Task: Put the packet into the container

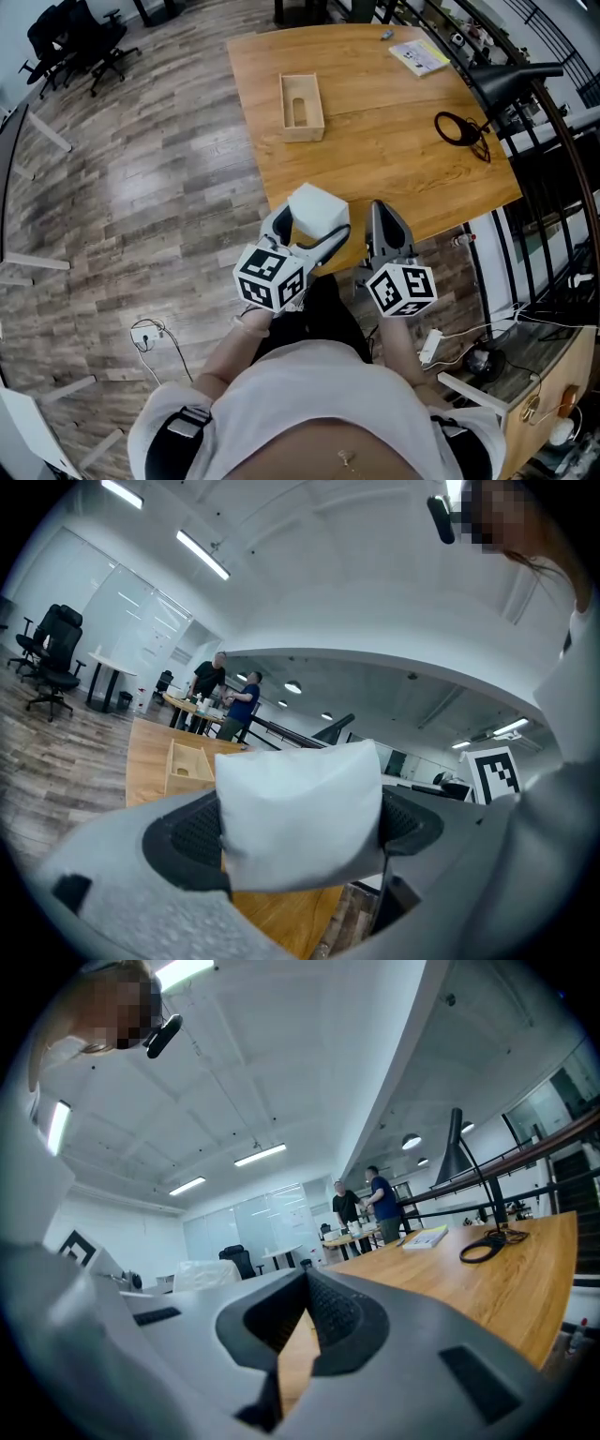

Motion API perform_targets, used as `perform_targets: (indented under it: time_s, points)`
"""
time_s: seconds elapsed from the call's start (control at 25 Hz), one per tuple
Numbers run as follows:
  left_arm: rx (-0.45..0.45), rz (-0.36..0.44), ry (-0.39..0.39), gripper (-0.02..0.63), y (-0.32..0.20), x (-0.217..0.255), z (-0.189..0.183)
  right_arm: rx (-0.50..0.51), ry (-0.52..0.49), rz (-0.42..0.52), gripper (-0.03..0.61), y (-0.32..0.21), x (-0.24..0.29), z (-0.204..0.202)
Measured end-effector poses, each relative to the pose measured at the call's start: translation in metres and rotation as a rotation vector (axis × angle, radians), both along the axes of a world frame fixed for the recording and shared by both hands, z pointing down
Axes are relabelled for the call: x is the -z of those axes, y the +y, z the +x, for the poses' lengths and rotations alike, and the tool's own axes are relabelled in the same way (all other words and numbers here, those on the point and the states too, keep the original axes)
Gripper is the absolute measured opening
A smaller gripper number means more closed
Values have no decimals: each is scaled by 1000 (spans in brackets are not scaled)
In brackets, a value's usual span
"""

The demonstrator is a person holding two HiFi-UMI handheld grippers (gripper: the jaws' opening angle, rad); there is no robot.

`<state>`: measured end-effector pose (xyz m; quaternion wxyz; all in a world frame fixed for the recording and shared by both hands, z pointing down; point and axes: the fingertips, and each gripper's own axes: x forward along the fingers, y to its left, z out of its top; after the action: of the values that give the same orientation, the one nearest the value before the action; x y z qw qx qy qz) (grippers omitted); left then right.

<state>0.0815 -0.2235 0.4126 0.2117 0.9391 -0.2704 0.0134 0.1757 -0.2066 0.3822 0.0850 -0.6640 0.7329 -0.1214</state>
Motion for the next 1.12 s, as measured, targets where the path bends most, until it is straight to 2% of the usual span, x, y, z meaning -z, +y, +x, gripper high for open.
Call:
perform_targets:
  time_s: [0.32,0.72,1.12]
  points:
    - [62,19,-49,483,-69,13,12,47,33,45,11,-74,32,23]
    - [136,-13,-89,483,-145,14,27,108,39,18,11,-156,39,43]
    - [182,-40,-144,483,-213,2,38,212,70,-44,11,-239,39,41]
